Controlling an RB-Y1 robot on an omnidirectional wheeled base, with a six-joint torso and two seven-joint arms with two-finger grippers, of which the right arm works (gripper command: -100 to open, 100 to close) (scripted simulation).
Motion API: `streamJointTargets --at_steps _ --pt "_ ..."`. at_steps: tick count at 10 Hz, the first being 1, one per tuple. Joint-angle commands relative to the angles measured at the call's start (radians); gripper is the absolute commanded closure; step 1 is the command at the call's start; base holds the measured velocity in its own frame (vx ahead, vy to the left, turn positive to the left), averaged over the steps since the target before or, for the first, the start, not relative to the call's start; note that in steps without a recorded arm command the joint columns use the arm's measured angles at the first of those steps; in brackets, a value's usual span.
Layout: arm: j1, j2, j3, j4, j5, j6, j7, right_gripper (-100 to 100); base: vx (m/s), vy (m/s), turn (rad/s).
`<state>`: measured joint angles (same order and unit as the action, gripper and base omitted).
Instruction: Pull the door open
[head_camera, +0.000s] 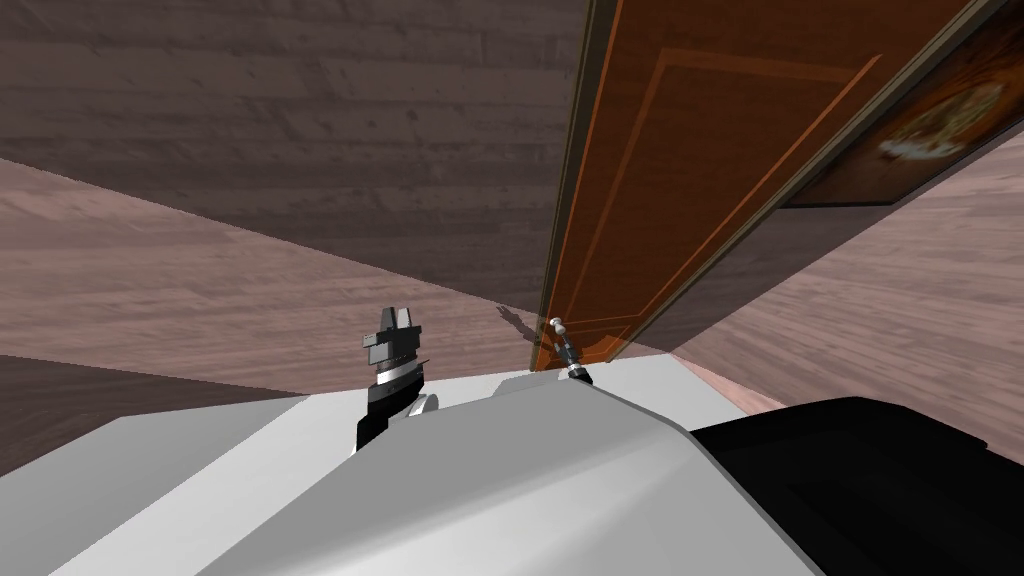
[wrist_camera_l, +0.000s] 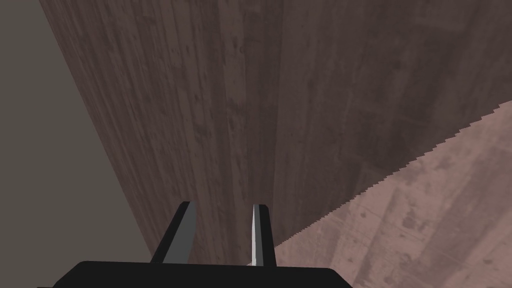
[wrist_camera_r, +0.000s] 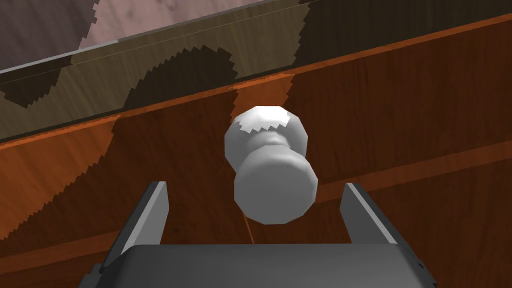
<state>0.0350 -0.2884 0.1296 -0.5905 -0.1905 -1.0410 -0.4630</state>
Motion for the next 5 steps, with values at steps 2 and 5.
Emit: streamJointTargets --at_steps 2,5 --pt "-0.015 0.003 0.012 -0.003 -0.029 0.018 -0.072 -100 -0.06 -0.017 0.015" --pt "-0.037 0.006 0.028 0.0 -0.064 0.035 -0.143 -100 -0.057 -0.017 0.021"
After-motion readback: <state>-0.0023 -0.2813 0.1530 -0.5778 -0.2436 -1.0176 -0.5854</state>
